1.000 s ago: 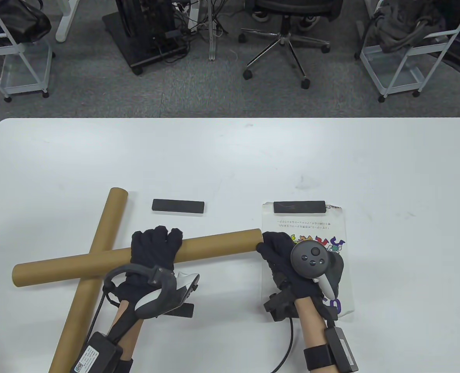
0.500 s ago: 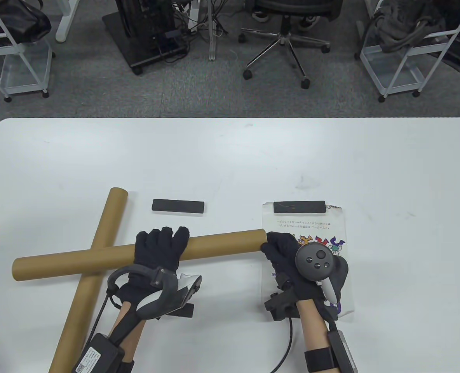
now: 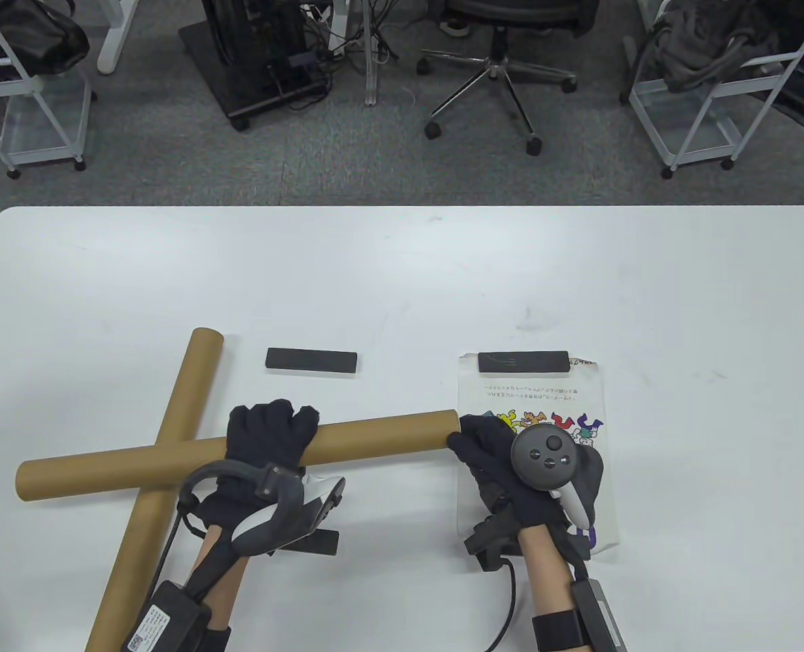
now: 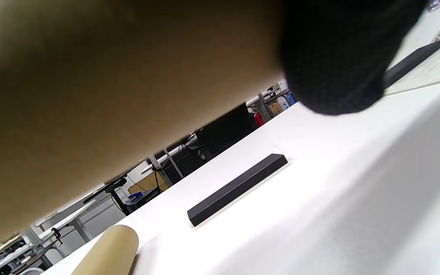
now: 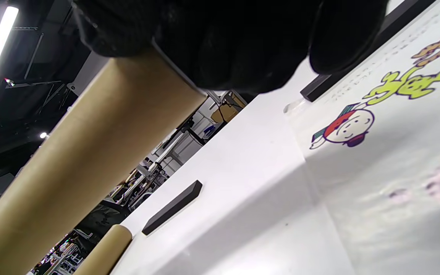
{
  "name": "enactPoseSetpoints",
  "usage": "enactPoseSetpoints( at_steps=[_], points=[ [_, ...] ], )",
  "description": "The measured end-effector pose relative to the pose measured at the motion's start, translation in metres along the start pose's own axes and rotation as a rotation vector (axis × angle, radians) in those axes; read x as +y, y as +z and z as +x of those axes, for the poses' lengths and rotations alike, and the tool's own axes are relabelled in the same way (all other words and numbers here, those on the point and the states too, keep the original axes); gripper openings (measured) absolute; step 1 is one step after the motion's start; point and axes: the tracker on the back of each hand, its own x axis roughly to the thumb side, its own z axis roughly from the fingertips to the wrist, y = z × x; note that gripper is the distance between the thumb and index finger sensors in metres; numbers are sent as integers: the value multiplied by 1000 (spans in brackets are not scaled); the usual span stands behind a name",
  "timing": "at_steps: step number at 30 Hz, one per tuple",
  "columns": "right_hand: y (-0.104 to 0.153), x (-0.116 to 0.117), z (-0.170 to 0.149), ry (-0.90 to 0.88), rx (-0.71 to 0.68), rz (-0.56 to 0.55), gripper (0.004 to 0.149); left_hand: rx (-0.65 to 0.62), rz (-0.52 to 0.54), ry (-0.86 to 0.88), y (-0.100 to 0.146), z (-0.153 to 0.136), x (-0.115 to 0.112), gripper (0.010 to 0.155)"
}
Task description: Roll up posters and store in mailing tubes
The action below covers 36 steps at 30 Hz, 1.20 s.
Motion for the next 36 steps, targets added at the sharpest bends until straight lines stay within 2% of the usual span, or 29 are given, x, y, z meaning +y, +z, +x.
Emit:
enactPoseSetpoints(
  at_steps=[2, 7, 10, 13, 18, 22, 28, 36],
  points=[
    [-1, -2, 0, -1, 16, -3, 40, -13, -2, -23, 0, 3, -2, 81],
    [0, -3, -5, -51, 60, 33, 42, -19, 9, 6, 2, 5, -3, 82],
    [1, -2, -8, -63, 50, 49, 43, -14, 39, -45, 3, 5, 0, 84],
    [2, -2, -10, -115, 48, 33, 43, -17, 48, -46, 3, 5, 1, 85],
    [2, -5, -7, -69, 37, -11, 40, -18, 83, -62, 4, 4, 2, 84],
    [1, -5, -11, -139, 40, 16, 40, -12, 63, -66, 4, 2, -1, 84],
    [0, -5, -12, -142, 21, 21, 41, -3, 49, -21, 3, 1, -3, 83],
    [2, -11, -12, -141, -13, -18, 40, 7, 53, 12, 3, 1, -4, 83]
  ],
)
